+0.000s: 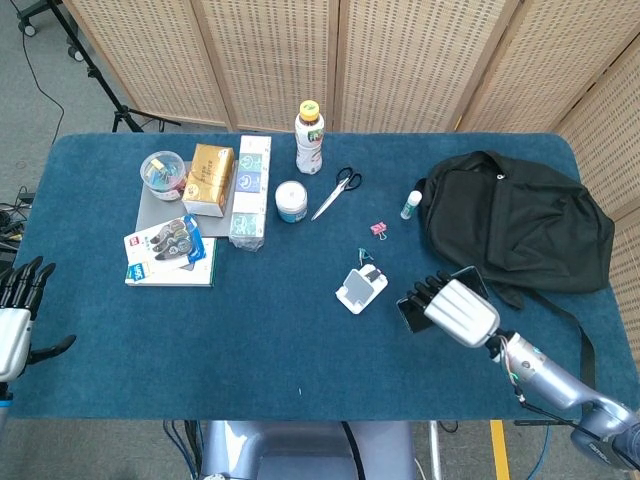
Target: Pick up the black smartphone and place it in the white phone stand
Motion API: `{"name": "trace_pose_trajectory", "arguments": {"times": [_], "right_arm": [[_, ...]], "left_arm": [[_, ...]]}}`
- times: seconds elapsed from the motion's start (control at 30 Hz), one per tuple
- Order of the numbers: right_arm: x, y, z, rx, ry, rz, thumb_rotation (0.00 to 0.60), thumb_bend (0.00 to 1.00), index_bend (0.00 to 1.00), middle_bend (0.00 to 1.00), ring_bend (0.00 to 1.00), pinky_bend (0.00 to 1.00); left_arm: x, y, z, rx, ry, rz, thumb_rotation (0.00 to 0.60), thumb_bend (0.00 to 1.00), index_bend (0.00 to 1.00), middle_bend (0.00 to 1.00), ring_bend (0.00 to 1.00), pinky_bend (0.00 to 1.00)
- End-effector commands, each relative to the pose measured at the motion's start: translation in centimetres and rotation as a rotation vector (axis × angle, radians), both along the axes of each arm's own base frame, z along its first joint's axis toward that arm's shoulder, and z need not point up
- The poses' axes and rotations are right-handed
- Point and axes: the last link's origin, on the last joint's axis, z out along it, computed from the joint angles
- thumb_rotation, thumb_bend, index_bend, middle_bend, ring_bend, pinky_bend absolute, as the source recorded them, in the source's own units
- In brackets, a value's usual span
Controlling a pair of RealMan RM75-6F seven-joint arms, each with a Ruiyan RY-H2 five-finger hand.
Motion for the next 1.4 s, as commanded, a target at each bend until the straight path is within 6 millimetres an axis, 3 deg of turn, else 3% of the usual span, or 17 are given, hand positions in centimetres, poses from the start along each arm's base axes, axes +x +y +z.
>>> {"name": "trace_pose_trajectory", "arguments": {"times": [0.03, 0.27, 0.47, 0.97, 1.4], "right_arm": [[6.5, -1.7, 0.4, -0.093, 0.097, 0.103, 0.6, 0.16, 0.42, 0.45, 0.43, 0.43], [12.3, -1.0, -0.6, -0.203, 0.191, 0.167, 0.6, 0.17, 0.42, 0.46, 0.44, 0.43], [14.3, -0.8, -3.1, -0.263, 0.345, 0.215, 0.6, 0.18, 0.42, 0.47, 0.44, 0.43], [16.5, 0.1, -8.2, -0.324, 0.521, 0.213, 0.6, 0.18, 0.42, 0.47, 0.44, 0.43], [15.9, 0.0, -10.9, -0.399, 0.661, 0.355, 0.6, 0.18, 0.42, 0.47, 0.44, 0.44]], "left_arm": [[-0.1, 0.0, 0.2, 0.003, -0.009, 0.0, 0.6, 0.0, 0.0, 0.0, 0.0, 0.0], [-0.1, -0.1, 0.5, -0.002, -0.024, -0.001, 0.6, 0.0, 0.0, 0.0, 0.0, 0.0], [-0.2, -0.2, 0.7, 0.001, -0.029, -0.004, 0.6, 0.0, 0.0, 0.0, 0.0, 0.0], [-0.4, -0.1, 0.9, -0.007, -0.04, 0.009, 0.6, 0.0, 0.0, 0.0, 0.0, 0.0], [-0.3, -0.1, 1.0, -0.01, -0.042, 0.009, 0.6, 0.0, 0.0, 0.0, 0.0, 0.0]]}}
